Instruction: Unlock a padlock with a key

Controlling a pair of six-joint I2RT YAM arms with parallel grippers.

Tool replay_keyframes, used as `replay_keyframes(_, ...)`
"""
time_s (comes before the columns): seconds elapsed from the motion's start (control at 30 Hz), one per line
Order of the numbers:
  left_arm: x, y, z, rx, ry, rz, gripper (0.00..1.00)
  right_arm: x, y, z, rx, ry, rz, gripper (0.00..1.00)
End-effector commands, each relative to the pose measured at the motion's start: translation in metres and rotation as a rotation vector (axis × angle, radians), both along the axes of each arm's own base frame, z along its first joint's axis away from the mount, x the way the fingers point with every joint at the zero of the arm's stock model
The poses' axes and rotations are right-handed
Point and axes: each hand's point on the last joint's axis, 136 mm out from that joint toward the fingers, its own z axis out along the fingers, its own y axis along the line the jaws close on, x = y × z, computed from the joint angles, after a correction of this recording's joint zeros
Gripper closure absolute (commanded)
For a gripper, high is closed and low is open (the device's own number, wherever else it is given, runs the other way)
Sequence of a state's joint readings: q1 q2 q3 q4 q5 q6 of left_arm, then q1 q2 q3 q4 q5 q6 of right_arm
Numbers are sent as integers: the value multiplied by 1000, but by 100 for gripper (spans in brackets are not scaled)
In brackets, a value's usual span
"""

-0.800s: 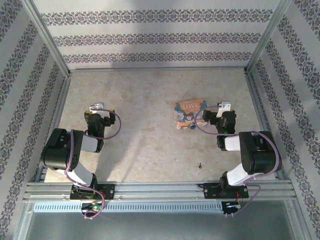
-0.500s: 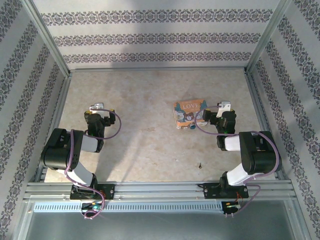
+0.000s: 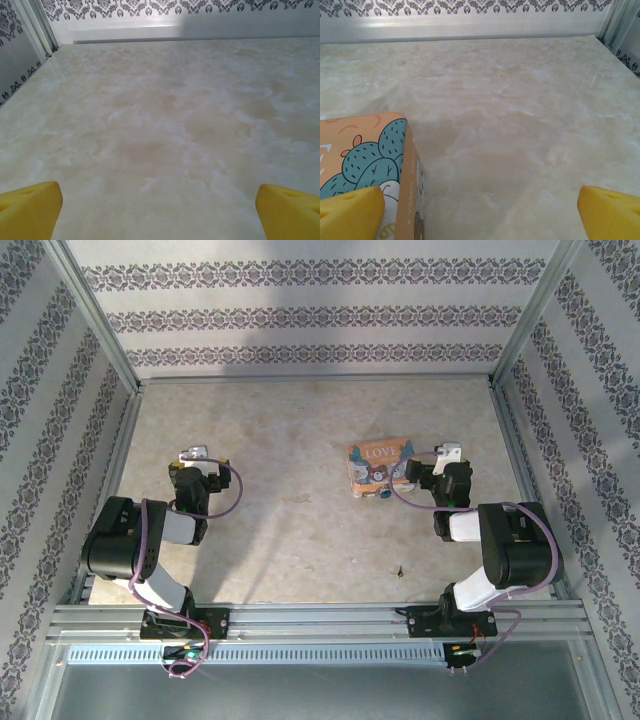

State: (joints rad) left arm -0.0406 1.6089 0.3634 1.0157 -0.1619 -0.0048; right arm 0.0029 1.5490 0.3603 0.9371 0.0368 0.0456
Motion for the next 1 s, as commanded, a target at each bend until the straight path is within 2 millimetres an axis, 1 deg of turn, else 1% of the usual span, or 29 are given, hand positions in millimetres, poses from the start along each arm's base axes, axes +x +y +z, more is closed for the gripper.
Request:
replay_keyframes(0.0, -1, 5, 2, -10, -4, 20, 1, 5, 1, 16, 6, -47, 6, 1)
replay_keyframes(0.1, -4, 5, 9, -11, -27, 21, 1, 3, -2, 17, 11, -54, -12, 2)
replay_keyframes(0.17, -7, 4, 18, -11, -39, 16, 1, 1, -8, 23, 15, -69, -42, 1)
replay_keyframes(0.27, -13, 7, 36, -11, -49, 35, 1, -6, -13, 37, 17, -76, -74, 2)
replay_keyframes(0.33, -17, 16, 48, -17, -44, 89, 1, -12, -14, 44, 34, -43, -89, 2)
replay_keyframes(0.43, -21, 21, 64, -75, -41, 143, 1, -23, -12, 49, 72, 9, -88, 2)
replay_keyframes(0.53, -24, 17, 79, -166, -60, 144, 1, -37, -13, 56, 113, 35, -112, 2)
replay_keyframes(0.63, -26, 5, 87, -269, -57, 104, 1, -51, -14, 61, 155, 64, -135, 2)
replay_keyframes(0.7, -26, -6, 90, -343, -35, 65, 1, -59, -9, 64, 187, 92, -118, 2)
replay_keyframes(0.8, -24, -36, 95, -445, 26, -78, 1, -69, 0, 67, 247, 148, -88, 2)
replay_keyframes(0.87, -24, -55, 94, -525, 87, -152, 1, -75, 7, 68, 291, 192, -70, 2)
replay_keyframes(0.97, -27, -83, 92, -590, 167, -247, 1, -82, 12, 64, 341, 269, -66, 2)
